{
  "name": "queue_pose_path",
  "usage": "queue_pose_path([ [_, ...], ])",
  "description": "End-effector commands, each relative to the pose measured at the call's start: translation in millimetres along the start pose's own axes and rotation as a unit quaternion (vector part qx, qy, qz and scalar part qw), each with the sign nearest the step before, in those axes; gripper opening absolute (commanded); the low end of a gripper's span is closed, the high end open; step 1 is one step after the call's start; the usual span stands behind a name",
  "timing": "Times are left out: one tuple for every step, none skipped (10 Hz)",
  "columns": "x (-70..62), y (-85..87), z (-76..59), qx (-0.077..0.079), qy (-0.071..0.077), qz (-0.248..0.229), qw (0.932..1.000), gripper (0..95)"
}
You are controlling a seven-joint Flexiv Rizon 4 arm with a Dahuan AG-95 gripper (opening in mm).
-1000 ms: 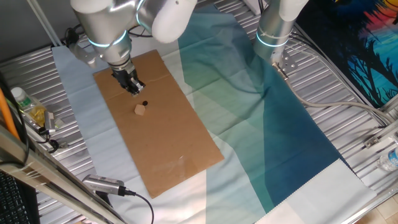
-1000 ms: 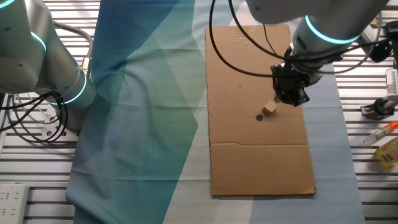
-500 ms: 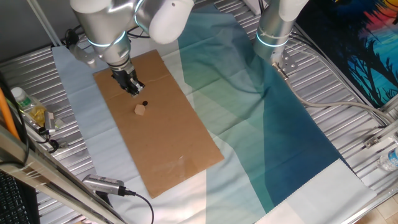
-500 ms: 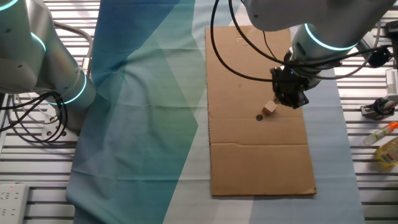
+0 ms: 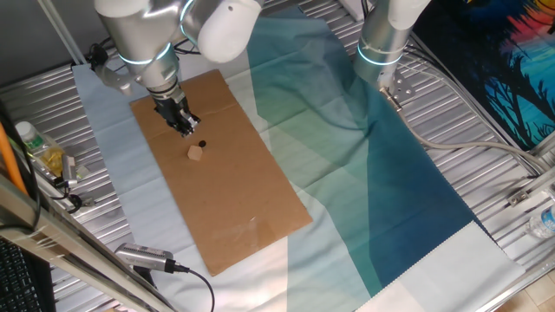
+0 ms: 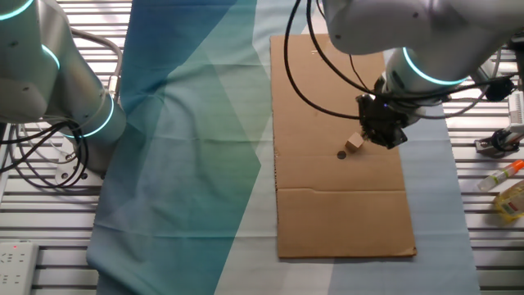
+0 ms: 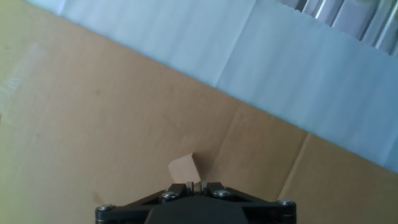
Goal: Hold a small block with the gripper and sweep it from left to right on the table
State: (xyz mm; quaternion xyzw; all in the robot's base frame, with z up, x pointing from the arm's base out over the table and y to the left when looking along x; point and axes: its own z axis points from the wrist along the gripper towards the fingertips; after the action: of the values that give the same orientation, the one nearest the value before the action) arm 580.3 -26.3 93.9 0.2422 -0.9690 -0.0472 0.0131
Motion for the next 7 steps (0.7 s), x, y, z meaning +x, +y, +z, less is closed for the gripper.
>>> queue_pose_path([
  [-0.7,-0.1,0.3,-0.004,-0.003,0.002,1.0000,76.0],
  [-0.9,0.0,0.4,-0.005,-0.004,-0.002,1.0000,76.0],
  [-1.8,0.6,1.2,-0.004,-0.004,-0.005,1.0000,76.0],
  [-4.8,2.7,3.9,-0.007,-0.007,-0.008,0.9999,76.0],
  [-8.4,5.4,6.8,-0.007,-0.009,-0.019,0.9997,76.0],
  [-10.3,6.9,8.2,-0.007,-0.010,-0.033,0.9994,76.0],
  [-12.7,8.9,10.1,-0.006,-0.013,-0.057,0.9983,76.0],
])
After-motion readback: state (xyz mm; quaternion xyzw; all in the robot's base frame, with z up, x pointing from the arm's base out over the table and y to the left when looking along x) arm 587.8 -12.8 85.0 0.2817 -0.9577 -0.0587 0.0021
